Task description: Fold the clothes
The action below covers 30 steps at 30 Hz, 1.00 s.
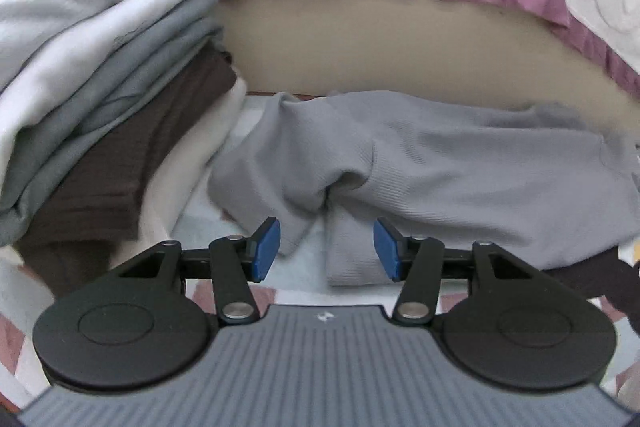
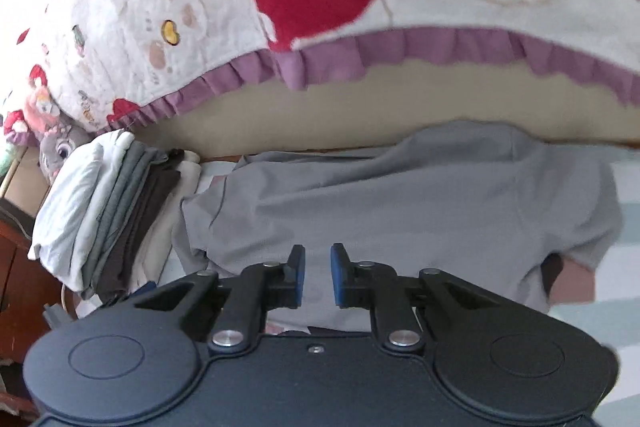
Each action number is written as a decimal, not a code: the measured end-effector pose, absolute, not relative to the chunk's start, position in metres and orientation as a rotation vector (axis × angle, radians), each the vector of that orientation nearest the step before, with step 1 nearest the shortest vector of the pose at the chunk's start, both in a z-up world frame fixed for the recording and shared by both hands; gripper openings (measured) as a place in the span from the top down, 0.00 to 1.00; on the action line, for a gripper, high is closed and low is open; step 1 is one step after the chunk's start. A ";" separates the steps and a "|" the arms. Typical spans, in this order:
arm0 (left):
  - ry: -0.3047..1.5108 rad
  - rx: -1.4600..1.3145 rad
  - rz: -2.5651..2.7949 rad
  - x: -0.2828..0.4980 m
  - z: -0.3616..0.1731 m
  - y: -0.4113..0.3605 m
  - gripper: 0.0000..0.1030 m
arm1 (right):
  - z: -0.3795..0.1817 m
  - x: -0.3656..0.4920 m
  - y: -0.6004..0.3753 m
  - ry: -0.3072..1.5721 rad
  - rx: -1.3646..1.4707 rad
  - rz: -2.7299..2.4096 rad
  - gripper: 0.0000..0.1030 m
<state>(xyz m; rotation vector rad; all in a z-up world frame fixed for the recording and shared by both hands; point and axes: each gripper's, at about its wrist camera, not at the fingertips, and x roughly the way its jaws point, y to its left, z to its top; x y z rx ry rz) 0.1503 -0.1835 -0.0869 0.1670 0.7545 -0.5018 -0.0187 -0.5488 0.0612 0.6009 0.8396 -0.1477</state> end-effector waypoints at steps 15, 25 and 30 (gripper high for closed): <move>0.743 0.109 -0.584 0.157 -0.094 -0.174 0.51 | -0.026 -0.048 -0.593 0.773 0.456 -0.203 0.74; 0.713 0.264 -0.669 0.144 -0.117 -0.196 0.55 | -0.095 -0.096 -0.649 0.798 0.416 -0.278 0.53; 0.762 0.161 -0.715 0.173 -0.128 -0.211 0.52 | -0.111 -0.097 -0.658 0.764 0.444 -0.238 0.81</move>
